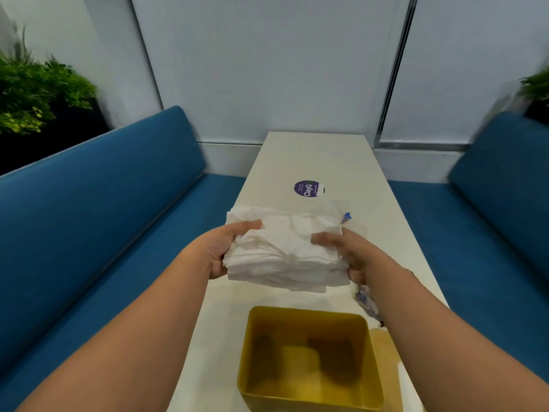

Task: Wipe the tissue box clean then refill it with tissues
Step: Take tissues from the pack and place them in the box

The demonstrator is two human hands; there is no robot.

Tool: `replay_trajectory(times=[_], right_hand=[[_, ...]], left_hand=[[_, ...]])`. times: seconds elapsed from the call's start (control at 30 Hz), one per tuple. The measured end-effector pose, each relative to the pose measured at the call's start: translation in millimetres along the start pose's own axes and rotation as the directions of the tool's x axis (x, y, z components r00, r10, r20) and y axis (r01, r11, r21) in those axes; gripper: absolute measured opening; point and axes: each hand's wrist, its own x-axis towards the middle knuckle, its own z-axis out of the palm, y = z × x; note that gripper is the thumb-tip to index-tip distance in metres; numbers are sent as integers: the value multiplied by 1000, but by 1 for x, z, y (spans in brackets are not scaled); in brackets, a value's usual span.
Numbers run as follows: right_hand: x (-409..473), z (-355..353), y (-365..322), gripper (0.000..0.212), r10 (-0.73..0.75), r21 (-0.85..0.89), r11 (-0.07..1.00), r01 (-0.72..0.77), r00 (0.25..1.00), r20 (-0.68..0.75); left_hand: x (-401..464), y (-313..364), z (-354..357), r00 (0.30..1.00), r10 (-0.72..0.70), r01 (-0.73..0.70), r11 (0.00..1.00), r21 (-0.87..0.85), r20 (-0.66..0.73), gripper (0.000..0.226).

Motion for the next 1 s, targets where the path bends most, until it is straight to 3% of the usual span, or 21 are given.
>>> replay_trajectory(times=[0.3,0.43,0.57,0.73,1.0], right_hand=[[-49,-14,28,38,-27,85,996,30,999,-34],[-67,-10,29,63,-82,-20,996,81,996,-21],[-84,-6,26,50,-165,-57,985,163,986,-23],[-94,-13,26,55,-138,-78,988,133,988,-62],[-117,-11,35,48,-90,-52,995,91,996,4]], left_hand=[[-26,-39,16,996,-73,80,987,138,-57,50],[-39,-51,27,994,-84,97,974,203,-71,53],[-52,-56,36,997,-38,54,969,240,-71,57],[-68,-55,38,998,-15,26,986,167,-67,51],[-83,-69,29,995,-16,33,983,183,-94,39]])
